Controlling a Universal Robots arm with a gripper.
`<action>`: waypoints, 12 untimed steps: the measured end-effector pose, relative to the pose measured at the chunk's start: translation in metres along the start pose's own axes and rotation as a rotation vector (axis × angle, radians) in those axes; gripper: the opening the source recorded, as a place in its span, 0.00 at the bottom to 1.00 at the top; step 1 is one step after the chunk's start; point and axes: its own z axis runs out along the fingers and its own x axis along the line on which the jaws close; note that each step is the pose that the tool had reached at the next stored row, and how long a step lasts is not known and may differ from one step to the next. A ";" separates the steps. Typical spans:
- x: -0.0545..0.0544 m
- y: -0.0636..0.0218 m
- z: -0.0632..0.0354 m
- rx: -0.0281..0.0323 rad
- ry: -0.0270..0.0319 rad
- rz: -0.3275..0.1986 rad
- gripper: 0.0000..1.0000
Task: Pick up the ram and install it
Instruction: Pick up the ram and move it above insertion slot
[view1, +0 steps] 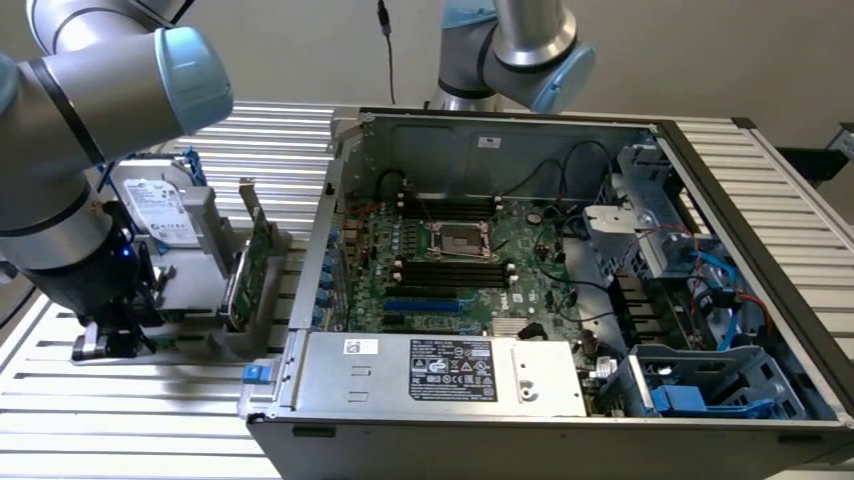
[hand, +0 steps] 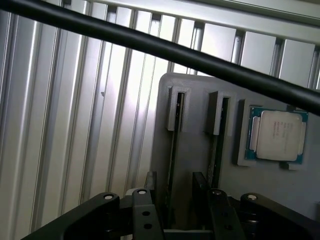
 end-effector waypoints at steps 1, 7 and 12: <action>0.000 0.0000 0.0004 -0.0002 0.0004 0.000 0.42; 0.000 0.0000 0.0009 -0.0002 0.0008 0.000 0.42; 0.000 0.0000 0.0009 -0.0002 0.0011 0.000 0.40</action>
